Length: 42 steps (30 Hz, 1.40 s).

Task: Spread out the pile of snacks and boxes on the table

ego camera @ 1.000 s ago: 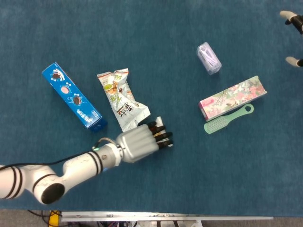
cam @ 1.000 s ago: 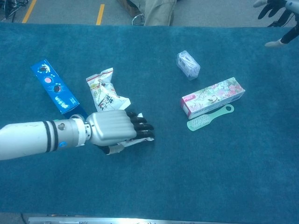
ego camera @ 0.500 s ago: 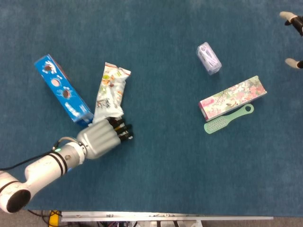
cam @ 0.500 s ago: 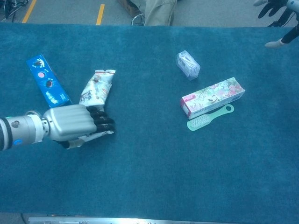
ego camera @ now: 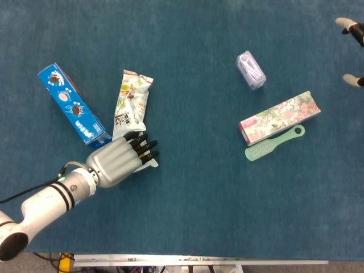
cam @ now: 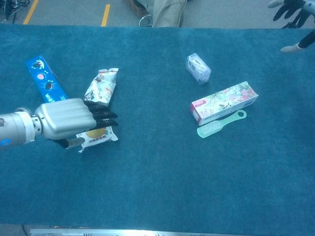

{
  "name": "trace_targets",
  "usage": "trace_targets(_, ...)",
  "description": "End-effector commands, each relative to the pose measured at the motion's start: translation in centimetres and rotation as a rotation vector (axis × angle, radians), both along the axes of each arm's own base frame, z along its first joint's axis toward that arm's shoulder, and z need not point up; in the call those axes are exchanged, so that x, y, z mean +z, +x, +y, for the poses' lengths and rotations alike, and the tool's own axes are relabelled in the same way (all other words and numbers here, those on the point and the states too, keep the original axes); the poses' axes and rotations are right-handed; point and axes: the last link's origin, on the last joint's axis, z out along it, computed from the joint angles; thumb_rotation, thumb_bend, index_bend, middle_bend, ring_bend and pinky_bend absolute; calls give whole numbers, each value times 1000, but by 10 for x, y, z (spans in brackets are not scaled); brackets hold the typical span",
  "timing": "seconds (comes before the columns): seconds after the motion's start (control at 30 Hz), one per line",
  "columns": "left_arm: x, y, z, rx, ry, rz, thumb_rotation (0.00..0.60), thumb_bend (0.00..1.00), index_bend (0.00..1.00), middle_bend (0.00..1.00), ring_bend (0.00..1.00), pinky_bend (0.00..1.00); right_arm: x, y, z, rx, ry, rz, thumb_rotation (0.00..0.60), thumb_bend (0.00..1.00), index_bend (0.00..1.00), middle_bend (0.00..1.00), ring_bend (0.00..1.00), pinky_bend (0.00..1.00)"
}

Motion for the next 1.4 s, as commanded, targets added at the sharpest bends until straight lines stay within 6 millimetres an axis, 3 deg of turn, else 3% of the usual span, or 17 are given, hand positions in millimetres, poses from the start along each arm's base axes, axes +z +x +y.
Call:
trace_targets(0.03,16,7,-1,20,31,-41,600,469,38,22,0,124,2,-2,3,-1,-2,0,600,144,118,261,230,369)
trace_targets(0.23,45,10,3,41,129,-92,600,469,38,22,0,124,8,-7,10,-2,-16,-2,600,144,118,261,230,369)
trace_targets(0.4,71,1,14,107,262,-159,600,469,38,22,0,124,15,-11,21,2,-39,15,600,144,118,261,230,369)
trace_targets(0.8,137,-63,29,334,624,-337,600,469,38,20,0,124,39,-37,67,-8,-194,71,600,145,118,261,227,350)
trace_targets(1.03,156,-101,13,431,728,-360,600,469,38,21,0,124,46,-53,104,-8,-321,101,600,146,118,261,221,350)
trace_targets(1.4,169,-126,-30,498,831,-378,600,469,38,20,0,124,49,-75,148,-73,-392,131,600,146,118,261,221,350)
